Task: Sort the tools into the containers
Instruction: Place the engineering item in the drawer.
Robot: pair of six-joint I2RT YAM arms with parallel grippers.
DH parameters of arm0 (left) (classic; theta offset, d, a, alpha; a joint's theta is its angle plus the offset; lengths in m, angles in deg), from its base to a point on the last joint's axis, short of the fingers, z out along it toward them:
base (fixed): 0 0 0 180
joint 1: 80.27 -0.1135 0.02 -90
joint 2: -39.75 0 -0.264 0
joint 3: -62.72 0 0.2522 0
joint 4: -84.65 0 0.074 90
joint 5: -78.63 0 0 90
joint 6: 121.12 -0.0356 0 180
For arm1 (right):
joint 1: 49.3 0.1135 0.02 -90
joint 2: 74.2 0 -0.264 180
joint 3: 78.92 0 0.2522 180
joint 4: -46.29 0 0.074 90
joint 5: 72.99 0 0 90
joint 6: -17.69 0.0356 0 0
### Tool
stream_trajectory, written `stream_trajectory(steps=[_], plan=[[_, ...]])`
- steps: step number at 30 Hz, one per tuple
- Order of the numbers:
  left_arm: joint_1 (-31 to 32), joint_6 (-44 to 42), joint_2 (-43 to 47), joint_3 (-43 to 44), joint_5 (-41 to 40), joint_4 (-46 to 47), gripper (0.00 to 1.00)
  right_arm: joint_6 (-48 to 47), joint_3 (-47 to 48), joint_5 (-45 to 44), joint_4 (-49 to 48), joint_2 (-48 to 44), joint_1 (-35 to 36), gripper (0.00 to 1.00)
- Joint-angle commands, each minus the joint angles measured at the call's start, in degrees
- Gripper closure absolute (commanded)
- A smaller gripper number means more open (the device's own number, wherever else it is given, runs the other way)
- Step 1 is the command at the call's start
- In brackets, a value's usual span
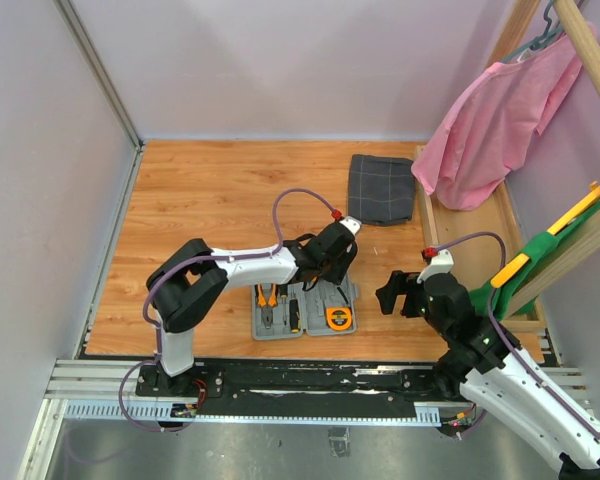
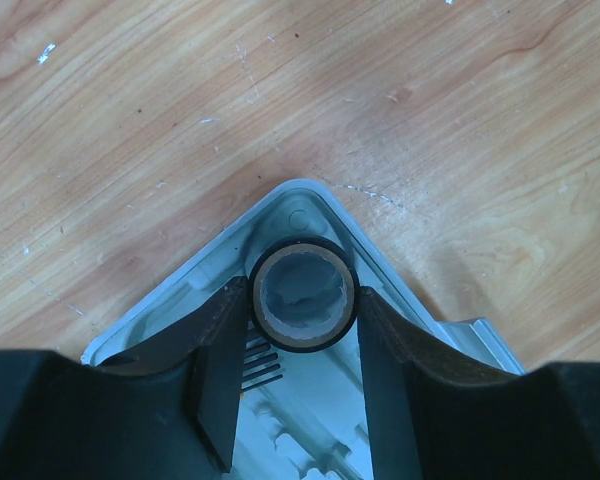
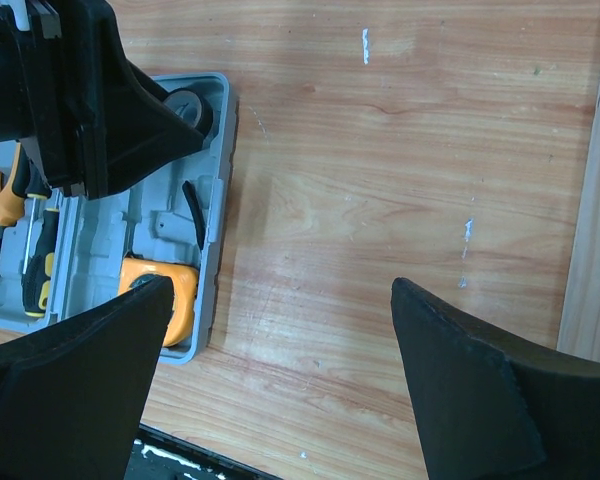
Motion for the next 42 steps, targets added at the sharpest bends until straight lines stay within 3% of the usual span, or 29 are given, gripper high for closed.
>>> stream_trajectory(steps=[1,17,26,36,42], plan=[[0.6,-0.5,-1.0,1.9,-1.1,0.8,0.53,1.0,-1.1,0.2,-0.1,0.1,-0.9,0.09],[0.6,-1.1,-2.7,3.2,-3.5,1.7,0.5,1.2,-1.3,0.7,0.4,-0.2,-0.9,0.08],[0.6,-0.9,-2.5,3.0,-4.1,1.7,0.39,1.4,-1.2,0.9,0.4,0.0,-0.9,0.08],[0.6,0.4,4.1,1.6,-3.1,2.4,0.37,-0.2,-0.2,1.1,-1.1,3.6,-0.9,0.08],[0.5,2.3,9.8,-2.0,-4.1,3.7,0.4,-3.4,3.8,2.4,-2.1,11.4,-0.9,0.01]])
